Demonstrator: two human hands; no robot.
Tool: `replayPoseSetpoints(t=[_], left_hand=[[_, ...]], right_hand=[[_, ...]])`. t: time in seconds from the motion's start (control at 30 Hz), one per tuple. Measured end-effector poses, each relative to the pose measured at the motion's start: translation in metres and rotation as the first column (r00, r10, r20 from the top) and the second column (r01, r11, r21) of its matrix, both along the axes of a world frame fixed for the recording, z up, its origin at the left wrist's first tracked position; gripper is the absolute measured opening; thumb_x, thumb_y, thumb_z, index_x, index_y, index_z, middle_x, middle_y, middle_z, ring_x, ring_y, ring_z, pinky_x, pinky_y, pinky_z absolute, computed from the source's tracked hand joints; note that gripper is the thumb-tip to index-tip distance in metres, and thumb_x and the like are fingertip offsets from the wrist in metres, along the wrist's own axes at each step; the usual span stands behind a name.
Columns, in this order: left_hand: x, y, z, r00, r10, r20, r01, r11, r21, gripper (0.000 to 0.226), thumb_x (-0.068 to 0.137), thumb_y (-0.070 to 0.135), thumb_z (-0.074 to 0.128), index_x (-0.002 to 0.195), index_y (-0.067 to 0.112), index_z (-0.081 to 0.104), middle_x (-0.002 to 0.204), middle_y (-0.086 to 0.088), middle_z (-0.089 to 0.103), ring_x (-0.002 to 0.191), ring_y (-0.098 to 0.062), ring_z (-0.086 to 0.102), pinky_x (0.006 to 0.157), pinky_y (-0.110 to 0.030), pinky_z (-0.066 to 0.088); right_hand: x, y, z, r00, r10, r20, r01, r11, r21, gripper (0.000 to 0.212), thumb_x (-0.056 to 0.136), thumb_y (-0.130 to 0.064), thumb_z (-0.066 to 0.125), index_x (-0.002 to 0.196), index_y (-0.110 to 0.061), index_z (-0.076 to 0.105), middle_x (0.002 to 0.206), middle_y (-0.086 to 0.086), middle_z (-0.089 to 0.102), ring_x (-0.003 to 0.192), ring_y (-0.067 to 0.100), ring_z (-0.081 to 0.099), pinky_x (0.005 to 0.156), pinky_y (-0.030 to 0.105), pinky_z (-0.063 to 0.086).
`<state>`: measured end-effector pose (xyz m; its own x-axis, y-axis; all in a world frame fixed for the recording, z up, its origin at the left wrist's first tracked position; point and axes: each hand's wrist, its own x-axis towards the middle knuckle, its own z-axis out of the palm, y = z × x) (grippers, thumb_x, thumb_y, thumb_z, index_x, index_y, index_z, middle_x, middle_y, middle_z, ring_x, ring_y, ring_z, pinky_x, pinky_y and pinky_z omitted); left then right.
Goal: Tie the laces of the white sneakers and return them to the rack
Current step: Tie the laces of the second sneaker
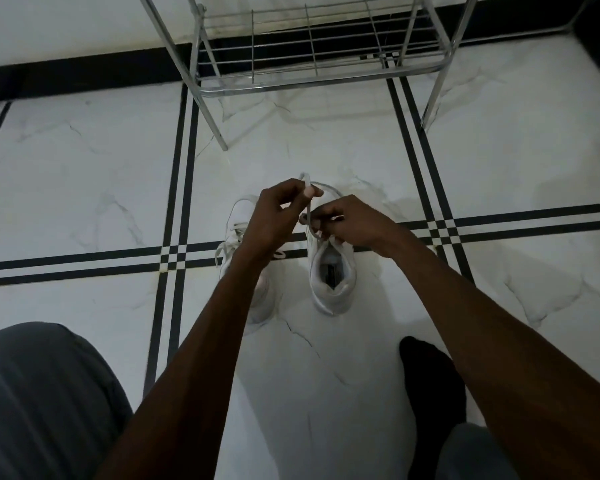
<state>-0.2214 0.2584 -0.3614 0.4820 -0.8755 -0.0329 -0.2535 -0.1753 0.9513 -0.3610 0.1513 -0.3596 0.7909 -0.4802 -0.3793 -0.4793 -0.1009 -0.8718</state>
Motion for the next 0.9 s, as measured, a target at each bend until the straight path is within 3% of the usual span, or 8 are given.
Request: replayPoseSetpoints(t=[0.1, 0.2, 0.27, 0.37, 0.5, 0.67, 0.77, 0.9], left_hand=[[0.001, 0.002, -0.007, 0.994, -0.024, -0.103, 0.024, 1.000, -0.008, 0.030, 0.105, 0.028, 0.057, 0.105, 0.002, 0.074, 0.092, -0.003, 0.076, 0.085, -0.011, 0.069, 0.076, -0.024, 0.053], [-0.006, 0.005, -0.020, 0.980, -0.024, -0.196, 0.033, 0.998, 0.045, 0.039, 0.108, 0.037, 0.048, 0.106, 0.005, 0.071, 0.089, -0.003, 0.074, 0.086, -0.012, 0.069, 0.081, -0.031, 0.055], [-0.014, 0.006, -0.025, 0.971, -0.030, -0.237, 0.056, 0.993, 0.105, 0.045, 0.108, 0.044, 0.043, 0.112, 0.010, 0.072, 0.100, -0.001, 0.079, 0.096, -0.011, 0.075, 0.086, -0.031, 0.059], [-0.019, 0.004, -0.030, 0.958, -0.056, -0.280, 0.100, 0.984, 0.144, 0.052, 0.105, 0.056, 0.042, 0.116, 0.016, 0.073, 0.109, -0.006, 0.079, 0.107, -0.021, 0.074, 0.095, -0.043, 0.060], [-0.018, -0.003, -0.033, 0.965, 0.014, -0.261, 0.029, 0.987, 0.161, 0.046, 0.104, 0.051, 0.050, 0.111, 0.011, 0.071, 0.106, -0.007, 0.076, 0.105, -0.022, 0.071, 0.096, -0.043, 0.057], [-0.022, -0.005, -0.039, 0.956, 0.062, -0.286, -0.013, 0.985, 0.171, 0.036, 0.106, 0.042, 0.051, 0.119, 0.014, 0.070, 0.111, -0.005, 0.077, 0.107, -0.021, 0.072, 0.094, -0.049, 0.058], [-0.019, -0.002, -0.041, 0.986, 0.006, -0.169, 0.023, 0.986, 0.168, 0.036, 0.106, 0.039, 0.052, 0.136, 0.023, 0.062, 0.129, -0.001, 0.070, 0.118, -0.017, 0.067, 0.095, -0.046, 0.059], [-0.005, 0.002, -0.051, 0.977, -0.005, 0.212, -0.035, 0.982, 0.185, 0.043, 0.100, 0.040, 0.051, 0.135, 0.019, 0.063, 0.137, -0.008, 0.065, 0.124, -0.027, 0.062, 0.102, -0.044, 0.052]], right_hand=[[0.003, -0.005, 0.013, 0.991, 0.136, -0.011, -0.137, 0.990, -0.037, 0.024, 0.096, -0.029, 0.067, 0.100, -0.007, 0.077, 0.093, 0.012, 0.073, 0.080, 0.014, 0.066, 0.072, 0.030, 0.054], [0.000, -0.014, 0.017, 0.996, 0.091, 0.012, -0.090, 0.994, -0.065, 0.026, 0.090, -0.039, 0.072, 0.094, -0.014, 0.079, 0.089, 0.007, 0.076, 0.080, 0.019, 0.070, 0.071, 0.027, 0.056], [-0.003, -0.019, 0.014, 0.999, 0.032, 0.027, -0.027, 0.989, -0.143, 0.024, 0.089, -0.036, 0.074, 0.087, -0.013, 0.078, 0.080, 0.005, 0.075, 0.077, 0.021, 0.074, 0.068, 0.025, 0.057], [-0.009, -0.027, 0.011, 0.999, 0.032, -0.041, -0.040, 0.978, -0.205, 0.024, 0.087, -0.035, 0.076, 0.088, -0.011, 0.078, 0.079, 0.003, 0.075, 0.076, 0.018, 0.075, 0.070, 0.028, 0.059], [-0.017, -0.035, 0.013, 0.987, 0.092, -0.130, -0.132, 0.928, -0.348, 0.016, 0.082, -0.023, 0.082, 0.090, -0.010, 0.078, 0.087, 0.011, 0.078, 0.074, 0.021, 0.076, 0.074, 0.033, 0.063], [-0.015, -0.027, -0.002, 0.996, -0.077, 0.040, 0.086, 0.826, -0.556, 0.012, 0.074, -0.015, 0.085, 0.085, -0.014, 0.080, 0.080, 0.003, 0.078, 0.071, 0.012, 0.073, 0.076, 0.038, 0.063], [-0.014, -0.025, -0.006, 0.971, -0.178, 0.159, 0.229, 0.882, -0.411, 0.013, 0.077, -0.012, 0.085, 0.087, -0.009, 0.079, 0.082, 0.005, 0.078, 0.070, 0.013, 0.075, 0.070, 0.038, 0.065], [-0.014, -0.025, 0.000, 0.929, -0.294, 0.226, 0.328, 0.936, -0.129, 0.017, 0.074, -0.006, 0.087, 0.087, -0.001, 0.077, 0.088, 0.012, 0.077, 0.076, 0.025, 0.078, 0.070, 0.040, 0.066]])
